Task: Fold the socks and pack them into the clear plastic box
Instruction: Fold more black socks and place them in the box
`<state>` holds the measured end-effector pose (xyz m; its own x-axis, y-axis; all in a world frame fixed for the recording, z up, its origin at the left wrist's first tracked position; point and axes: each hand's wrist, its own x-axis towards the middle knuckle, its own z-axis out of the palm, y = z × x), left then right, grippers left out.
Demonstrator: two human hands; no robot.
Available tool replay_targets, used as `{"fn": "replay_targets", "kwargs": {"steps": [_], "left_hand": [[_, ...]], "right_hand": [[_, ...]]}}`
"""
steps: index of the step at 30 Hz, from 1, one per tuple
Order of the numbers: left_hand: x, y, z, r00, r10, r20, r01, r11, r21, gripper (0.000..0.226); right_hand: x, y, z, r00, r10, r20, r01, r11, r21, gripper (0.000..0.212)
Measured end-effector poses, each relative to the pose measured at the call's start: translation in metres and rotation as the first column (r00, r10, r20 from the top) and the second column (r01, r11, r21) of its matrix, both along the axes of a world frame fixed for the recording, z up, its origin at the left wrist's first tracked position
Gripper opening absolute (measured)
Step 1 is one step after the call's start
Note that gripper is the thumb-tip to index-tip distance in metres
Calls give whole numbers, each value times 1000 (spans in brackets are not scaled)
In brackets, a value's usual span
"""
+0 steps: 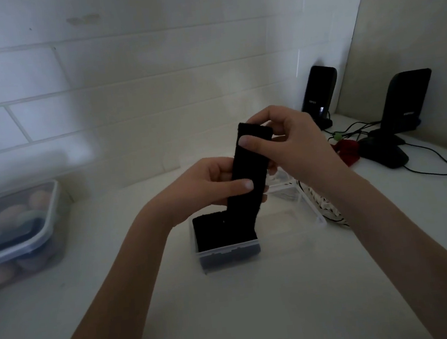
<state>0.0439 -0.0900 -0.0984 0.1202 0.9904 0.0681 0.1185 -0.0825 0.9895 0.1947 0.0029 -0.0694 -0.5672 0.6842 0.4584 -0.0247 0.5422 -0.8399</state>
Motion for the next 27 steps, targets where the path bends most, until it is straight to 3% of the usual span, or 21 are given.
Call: {"fn": "replay_targets", "kwargs": {"steps": [3,5,7,10,13,17,20,23,27], "left_hand": [[1,0,-1,999,30,-15,-30,1000,5,25],[1,2,-1,996,92,-1,-92,996,15,26],[0,3,-1,990,142,23,-143,989,46,29],[-1,4,0,983,178,53,-183,977,111,27],[-2,5,0,974,225,21,-226,965,135,29],[-3,5,-1,987,154,45,-157,985,68,51],[-2,5,-4,987,156,-29,-153,984,91,29],[-1,8,-5,962,266,-65,-253,955,157,25],[-6,13,-6,884,467,-41,-429,842,327,27]], "right_hand": [[-1,-1,-2,999,-37,8,37,998,47,26],[-3,0,-2,999,-10,39,10,1000,-16,35],[-2,2,-2,978,80,195,-61,993,-102,43],[0,2,-7,895,299,330,-230,945,-233,23],[-3,0,-13,915,350,199,-286,913,-291,12],[-5,-1,-10,959,278,48,-255,928,-271,23],[-4,-2,-8,976,218,14,-208,945,-252,28],[-2,-2,-6,980,195,-44,-199,942,-269,25],[1,-1,-6,976,219,13,-215,966,-147,19]]}}
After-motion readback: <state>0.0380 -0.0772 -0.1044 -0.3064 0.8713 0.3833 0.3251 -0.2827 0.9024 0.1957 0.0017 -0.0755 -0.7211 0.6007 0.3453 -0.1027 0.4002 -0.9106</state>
